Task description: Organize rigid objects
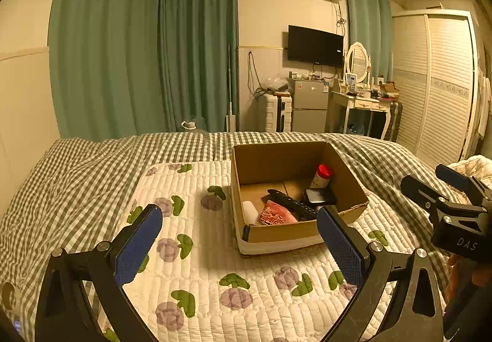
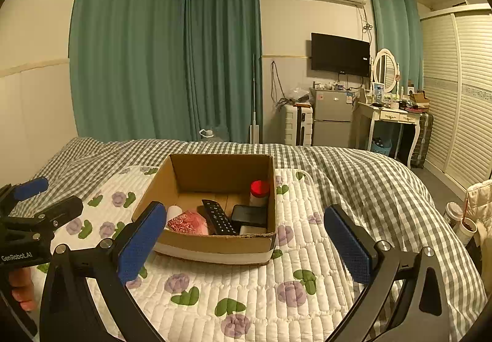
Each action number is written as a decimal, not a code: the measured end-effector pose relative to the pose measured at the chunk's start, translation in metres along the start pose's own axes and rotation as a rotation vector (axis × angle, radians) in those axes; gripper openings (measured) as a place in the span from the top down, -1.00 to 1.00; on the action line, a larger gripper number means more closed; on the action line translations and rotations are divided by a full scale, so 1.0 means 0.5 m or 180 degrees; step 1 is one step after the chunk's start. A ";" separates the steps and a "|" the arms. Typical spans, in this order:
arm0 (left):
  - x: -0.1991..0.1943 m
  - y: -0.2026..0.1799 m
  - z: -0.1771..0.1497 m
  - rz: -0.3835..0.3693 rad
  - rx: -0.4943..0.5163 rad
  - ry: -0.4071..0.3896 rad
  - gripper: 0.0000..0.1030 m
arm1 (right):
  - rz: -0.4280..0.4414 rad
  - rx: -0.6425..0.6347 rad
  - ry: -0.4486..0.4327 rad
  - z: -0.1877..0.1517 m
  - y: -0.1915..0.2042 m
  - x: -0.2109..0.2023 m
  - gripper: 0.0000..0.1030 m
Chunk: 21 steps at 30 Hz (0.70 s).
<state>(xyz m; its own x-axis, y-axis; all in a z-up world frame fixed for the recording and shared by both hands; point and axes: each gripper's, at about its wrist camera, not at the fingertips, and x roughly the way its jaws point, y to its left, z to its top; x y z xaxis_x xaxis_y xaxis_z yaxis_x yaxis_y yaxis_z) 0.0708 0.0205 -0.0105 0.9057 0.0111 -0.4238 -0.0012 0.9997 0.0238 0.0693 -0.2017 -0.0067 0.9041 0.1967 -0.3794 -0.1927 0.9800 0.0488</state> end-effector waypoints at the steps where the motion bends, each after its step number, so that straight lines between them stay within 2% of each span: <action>1: -0.001 -0.002 0.000 -0.0003 0.0014 -0.0006 -0.99 | -0.0004 -0.0003 0.0008 0.000 0.001 0.002 -1.00; 21: 0.002 -0.011 -0.005 -0.0078 0.0058 0.0055 -0.99 | 0.0000 -0.0024 0.0033 -0.007 0.003 0.001 -1.00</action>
<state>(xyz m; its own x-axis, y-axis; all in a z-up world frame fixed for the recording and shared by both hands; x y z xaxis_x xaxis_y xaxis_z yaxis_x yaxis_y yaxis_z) 0.0706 0.0149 -0.0134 0.8979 -0.0127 -0.4401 0.0287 0.9992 0.0296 0.0679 -0.2003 -0.0100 0.9001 0.1962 -0.3891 -0.1956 0.9798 0.0417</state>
